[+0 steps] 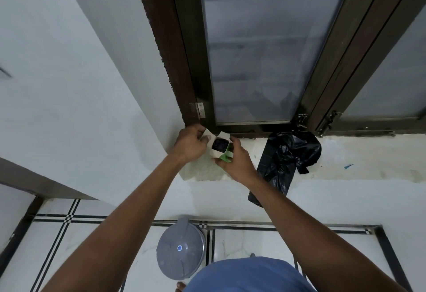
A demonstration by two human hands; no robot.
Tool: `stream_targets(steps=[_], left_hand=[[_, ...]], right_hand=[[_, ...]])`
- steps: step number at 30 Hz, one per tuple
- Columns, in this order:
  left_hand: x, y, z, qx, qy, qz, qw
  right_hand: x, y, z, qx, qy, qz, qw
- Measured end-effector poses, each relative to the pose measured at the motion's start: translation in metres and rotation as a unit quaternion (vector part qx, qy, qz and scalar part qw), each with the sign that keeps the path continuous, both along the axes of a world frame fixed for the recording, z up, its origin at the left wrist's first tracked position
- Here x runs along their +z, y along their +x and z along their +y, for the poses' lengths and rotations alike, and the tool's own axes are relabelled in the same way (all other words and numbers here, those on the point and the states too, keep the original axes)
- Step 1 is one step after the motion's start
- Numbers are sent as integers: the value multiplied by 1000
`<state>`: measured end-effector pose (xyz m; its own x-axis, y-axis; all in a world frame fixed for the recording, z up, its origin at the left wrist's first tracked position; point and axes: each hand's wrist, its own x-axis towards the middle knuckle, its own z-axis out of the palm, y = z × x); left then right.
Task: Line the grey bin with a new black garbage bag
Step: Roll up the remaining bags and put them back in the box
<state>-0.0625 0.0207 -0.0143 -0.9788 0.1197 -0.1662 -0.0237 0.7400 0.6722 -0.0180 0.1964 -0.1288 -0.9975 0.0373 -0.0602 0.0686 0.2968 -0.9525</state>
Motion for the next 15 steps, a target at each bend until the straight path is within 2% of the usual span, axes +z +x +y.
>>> stream_targets(steps=[2,6,10,15], left_hand=[[-5,-2,-2,17,45,-9,999],[-9,-7,-4,25,100,-21,994],[-8,-6,-1,17,88,-1,996],[-8,-8,5,13,110,11,994]], right_hand=[[-2,0,-1,-11,6,-10,1000],[12,9,-3,-19,12,27,999],[18,15,-8,-54,14,52,997],[16,24,-14,-120,97,128,980]])
